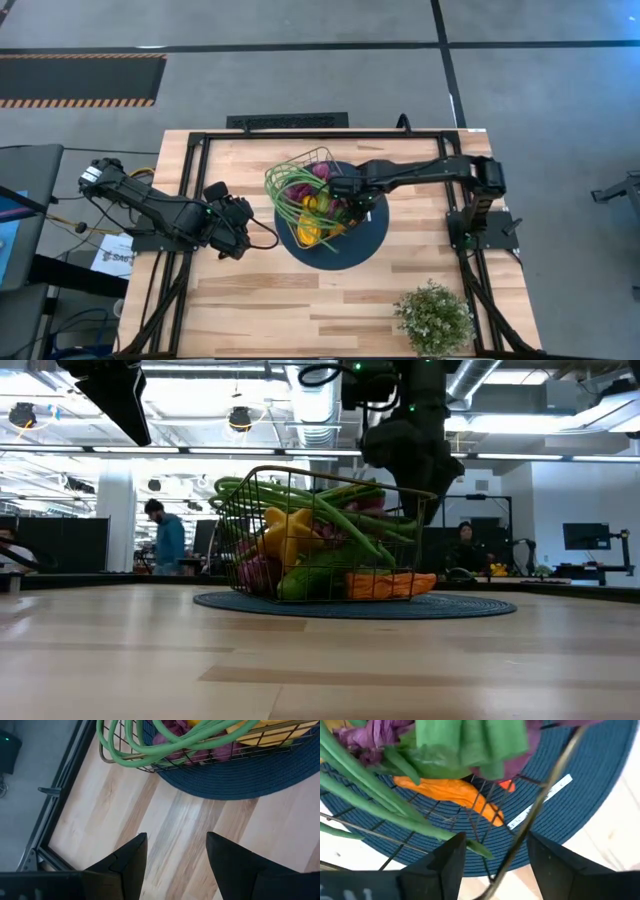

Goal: Build produce basket
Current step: Move the basket to the center

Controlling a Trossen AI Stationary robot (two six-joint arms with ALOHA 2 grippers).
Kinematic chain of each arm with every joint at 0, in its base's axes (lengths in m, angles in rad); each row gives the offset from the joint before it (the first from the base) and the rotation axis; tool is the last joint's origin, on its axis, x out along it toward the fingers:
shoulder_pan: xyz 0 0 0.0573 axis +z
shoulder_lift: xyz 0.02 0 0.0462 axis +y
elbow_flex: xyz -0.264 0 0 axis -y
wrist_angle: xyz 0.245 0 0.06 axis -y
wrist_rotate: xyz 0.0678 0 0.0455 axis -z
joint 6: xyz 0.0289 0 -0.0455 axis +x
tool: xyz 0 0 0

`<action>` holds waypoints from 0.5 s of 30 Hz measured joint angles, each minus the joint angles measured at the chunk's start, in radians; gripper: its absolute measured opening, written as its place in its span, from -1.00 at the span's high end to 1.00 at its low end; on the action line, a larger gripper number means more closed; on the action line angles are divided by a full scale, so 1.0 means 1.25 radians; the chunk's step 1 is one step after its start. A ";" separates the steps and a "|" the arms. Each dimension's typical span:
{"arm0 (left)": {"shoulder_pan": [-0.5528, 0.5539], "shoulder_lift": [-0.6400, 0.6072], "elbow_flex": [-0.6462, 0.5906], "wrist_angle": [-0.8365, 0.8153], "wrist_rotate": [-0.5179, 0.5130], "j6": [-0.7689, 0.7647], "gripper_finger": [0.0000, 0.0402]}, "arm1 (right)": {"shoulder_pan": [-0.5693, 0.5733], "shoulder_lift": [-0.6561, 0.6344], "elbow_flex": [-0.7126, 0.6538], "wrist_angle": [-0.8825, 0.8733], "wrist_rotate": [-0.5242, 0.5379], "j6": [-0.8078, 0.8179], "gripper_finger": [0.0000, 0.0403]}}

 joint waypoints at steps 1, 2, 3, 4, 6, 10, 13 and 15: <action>0.000 0.000 0.000 0.000 0.000 0.000 0.05 | 0.000 0.005 0.000 -0.002 -0.008 -0.001 -0.14; 0.000 0.000 0.000 0.000 0.000 0.000 0.05 | 0.000 0.010 0.000 -0.002 -0.014 -0.001 -0.13; 0.000 0.000 0.000 0.000 0.000 0.000 0.05 | 0.000 0.014 0.000 -0.002 -0.017 -0.002 -0.11; 0.000 0.000 0.000 0.000 0.000 0.000 0.05 | 0.000 0.014 0.000 -0.005 -0.021 -0.002 -0.09; 0.000 0.000 0.000 0.001 0.000 0.000 0.05 | -0.002 0.010 0.001 -0.005 -0.023 -0.004 0.00; 0.000 0.000 0.000 0.001 0.000 0.000 0.05 | -0.003 0.006 0.015 -0.032 -0.026 -0.014 0.31; 0.000 0.000 0.000 0.002 -0.001 0.000 0.05 | -0.004 0.002 0.036 -0.044 -0.026 -0.035 0.62; 0.000 0.000 0.000 0.002 0.000 0.000 0.05 | -0.005 0.003 0.053 -0.053 -0.025 -0.046 0.82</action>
